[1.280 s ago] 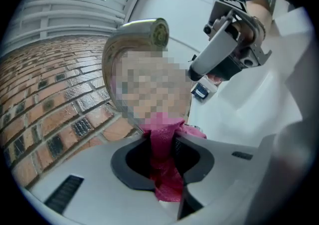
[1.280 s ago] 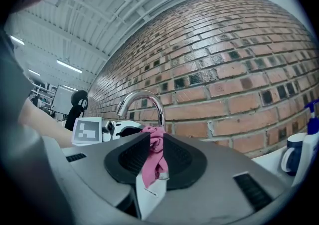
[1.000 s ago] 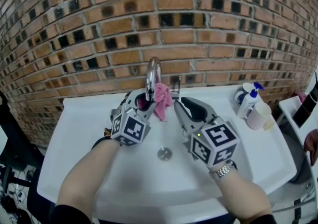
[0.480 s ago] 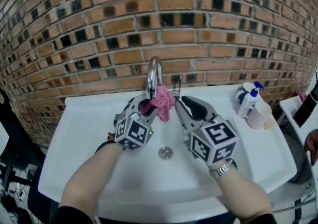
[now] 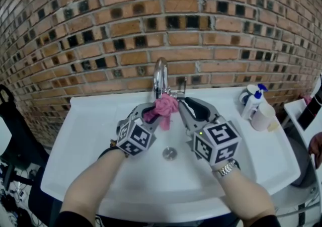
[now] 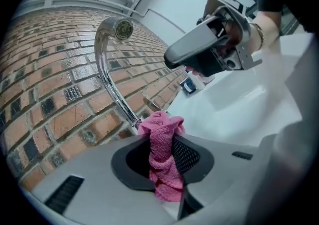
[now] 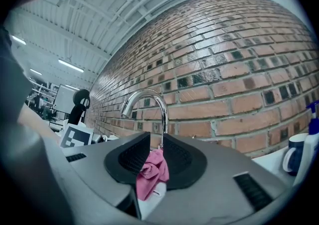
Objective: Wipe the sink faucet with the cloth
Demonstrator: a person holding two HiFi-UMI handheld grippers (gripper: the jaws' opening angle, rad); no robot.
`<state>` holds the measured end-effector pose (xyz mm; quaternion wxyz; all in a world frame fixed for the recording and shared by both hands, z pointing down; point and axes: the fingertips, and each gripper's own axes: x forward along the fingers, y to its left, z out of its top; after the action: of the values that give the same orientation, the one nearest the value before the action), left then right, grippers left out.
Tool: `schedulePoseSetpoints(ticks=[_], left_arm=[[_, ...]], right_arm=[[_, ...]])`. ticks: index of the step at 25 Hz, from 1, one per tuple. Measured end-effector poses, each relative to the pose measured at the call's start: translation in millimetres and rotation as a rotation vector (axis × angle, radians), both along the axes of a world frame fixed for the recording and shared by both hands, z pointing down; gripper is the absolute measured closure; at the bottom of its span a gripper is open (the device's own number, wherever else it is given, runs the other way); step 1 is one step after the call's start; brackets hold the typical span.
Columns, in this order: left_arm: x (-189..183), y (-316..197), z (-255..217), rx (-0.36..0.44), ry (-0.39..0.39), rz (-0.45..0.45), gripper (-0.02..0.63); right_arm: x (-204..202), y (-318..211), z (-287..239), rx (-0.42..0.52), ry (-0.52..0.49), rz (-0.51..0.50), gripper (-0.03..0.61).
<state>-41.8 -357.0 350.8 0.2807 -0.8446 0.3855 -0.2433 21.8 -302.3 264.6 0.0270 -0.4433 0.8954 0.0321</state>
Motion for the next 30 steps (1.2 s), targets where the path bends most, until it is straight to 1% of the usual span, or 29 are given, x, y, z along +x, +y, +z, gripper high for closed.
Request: schedulePoseSetpoints(ticks=[3, 5, 8, 14, 19, 26, 28, 30], left_arm=[[1.1, 12.7, -4.5, -0.009, 0.023, 0.001, 0.532], [0.6, 21.5, -8.1, -0.022, 0.053, 0.001, 0.532], [-4.8, 34.2, -15.6, -0.052, 0.122, -0.01, 0.532], [-17.7, 56.8, -28.7, -0.132, 0.278, -0.057, 0.532], [-22.4, 82.1, -44.9, -0.169, 0.376, -0.07, 0.531], [-25.8, 117.7, -57.8, -0.182, 0.462, -0.042, 0.529], [-27.3, 126.6, -54.9, -0.179, 0.468, -0.046, 0.529], [-29.9, 133.7, -48.8, -0.172, 0.473, -0.054, 0.529]], right_arm=[[0.4, 3.1, 0.6, 0.004, 0.002, -0.003, 0.486], [0.4, 5.8, 2.2, 0.004, 0.006, -0.006, 0.486], [-0.3, 8.3, 4.1, 0.005, 0.013, -0.012, 0.486], [7.2, 10.7, -0.7, 0.011, -0.002, 0.018, 0.486], [7.5, 17.1, -8.6, -0.002, -0.013, 0.037, 0.489], [-0.9, 57.6, -11.4, 0.001, 0.021, 0.04, 0.499], [-3.8, 67.5, -5.3, 0.001, 0.023, 0.045, 0.509], [-8.6, 75.7, 2.5, 0.014, 0.046, 0.057, 0.52]])
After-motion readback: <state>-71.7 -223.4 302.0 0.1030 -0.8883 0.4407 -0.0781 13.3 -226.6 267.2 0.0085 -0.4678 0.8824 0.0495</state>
